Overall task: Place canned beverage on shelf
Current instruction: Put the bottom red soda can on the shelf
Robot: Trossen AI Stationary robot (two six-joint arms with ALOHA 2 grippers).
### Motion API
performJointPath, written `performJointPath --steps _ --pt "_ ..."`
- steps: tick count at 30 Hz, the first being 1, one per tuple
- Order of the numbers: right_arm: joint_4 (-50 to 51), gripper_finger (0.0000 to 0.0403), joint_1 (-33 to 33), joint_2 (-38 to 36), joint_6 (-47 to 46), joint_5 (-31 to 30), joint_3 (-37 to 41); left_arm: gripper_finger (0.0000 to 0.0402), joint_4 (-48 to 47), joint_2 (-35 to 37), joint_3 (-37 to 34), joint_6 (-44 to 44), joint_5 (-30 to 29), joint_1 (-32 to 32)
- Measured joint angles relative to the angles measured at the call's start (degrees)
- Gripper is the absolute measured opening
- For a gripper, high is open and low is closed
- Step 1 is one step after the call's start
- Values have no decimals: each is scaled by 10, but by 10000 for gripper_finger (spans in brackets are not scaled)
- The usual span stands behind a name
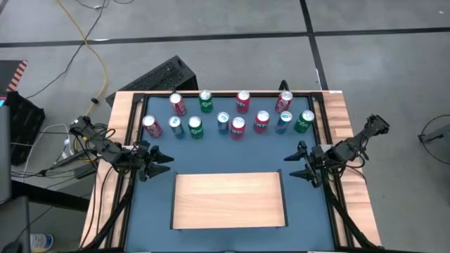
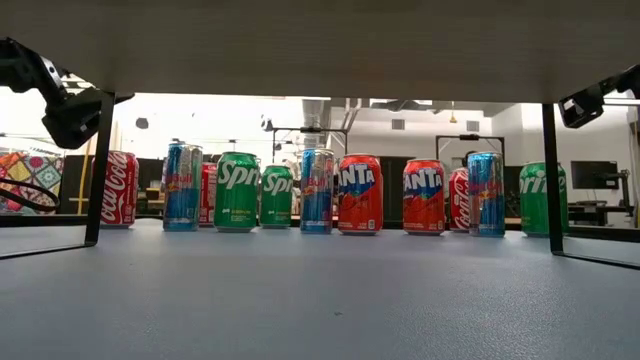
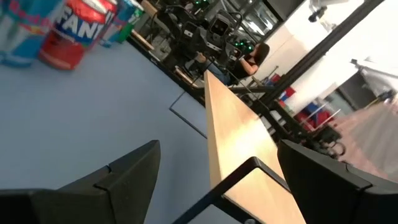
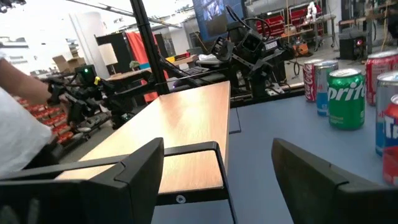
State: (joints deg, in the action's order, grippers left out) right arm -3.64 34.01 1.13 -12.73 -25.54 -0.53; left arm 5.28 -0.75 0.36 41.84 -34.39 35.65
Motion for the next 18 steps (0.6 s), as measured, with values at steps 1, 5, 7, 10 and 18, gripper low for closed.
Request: performJointPath --steps 1,5,7,10,18 --pt "0 284 -1 0 6 0 0 311 0 0 0 10 0 0" --pt "0 284 -1 0 12 0 0 311 0 0 0 18 -1 0" --pt "0 284 -1 0 12 0 0 311 0 0 0 13 -1 0" --pt "-4 284 -1 0 3 0 0 311 0 0 0 10 -22 0" --pt "-33 284 -1 0 -52 0 0 311 -2 0 0 38 -116 0"
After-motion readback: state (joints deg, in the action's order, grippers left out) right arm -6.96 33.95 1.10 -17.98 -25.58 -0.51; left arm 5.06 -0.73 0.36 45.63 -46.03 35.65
